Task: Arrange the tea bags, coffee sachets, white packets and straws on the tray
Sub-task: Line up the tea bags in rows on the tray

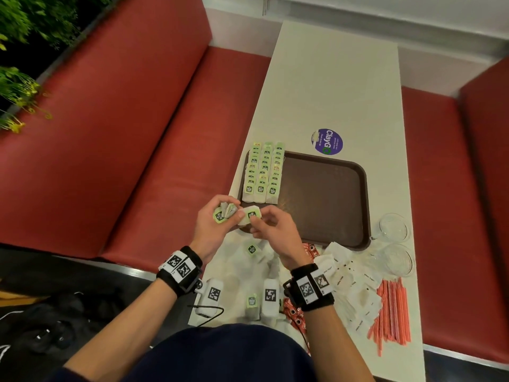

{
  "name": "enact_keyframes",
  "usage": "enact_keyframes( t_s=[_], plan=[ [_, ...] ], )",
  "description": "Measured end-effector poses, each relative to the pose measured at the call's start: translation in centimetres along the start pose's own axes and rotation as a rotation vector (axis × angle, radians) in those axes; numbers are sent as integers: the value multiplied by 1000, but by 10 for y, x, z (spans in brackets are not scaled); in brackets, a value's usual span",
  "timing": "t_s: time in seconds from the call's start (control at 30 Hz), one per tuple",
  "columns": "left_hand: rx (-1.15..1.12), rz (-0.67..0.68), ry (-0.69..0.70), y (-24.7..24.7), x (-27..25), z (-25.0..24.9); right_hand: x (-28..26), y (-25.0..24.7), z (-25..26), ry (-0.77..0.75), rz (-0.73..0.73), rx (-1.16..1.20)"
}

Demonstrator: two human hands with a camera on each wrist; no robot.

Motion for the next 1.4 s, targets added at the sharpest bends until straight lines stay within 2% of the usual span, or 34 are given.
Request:
enact_keyframes(
  t_s=[0.13, 0.3, 0.5, 0.73, 0.8, 1.2, 1.4],
  plan=[
    [-36, -10, -45, 0, -6, 6, -3, -2, 14, -64, -12, -21],
    [-74, -61, -93, -4, -7, 11, 4, -4, 37, -139, -80, -244],
    [-113, -112, -142, -20, -10, 17, 39, -26, 69, -248, -277, -462],
    [-193, -141, -190, -26, -11, 20, 99, 4, 46, -149, -111, -779],
    [-218, -147, -199, -26, -11, 21, 108, 13, 39, -134, -108, -849],
    [-217, -93, -202, -24, -9, 15, 118, 8, 29, -89, -364, -900],
    [-106, -68, -187, -23, -3, 6, 99, 8, 43, -186, -411, -802]
  ],
)
Point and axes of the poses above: each hand's wrist, its own x-axis towards the middle knuckle, its own y-axis out of the palm, z = x × y, the point moved 8 cm from there along x, towards the middle knuckle, and after that the axes turned 12 degrees about y, right-handed, at the moved point
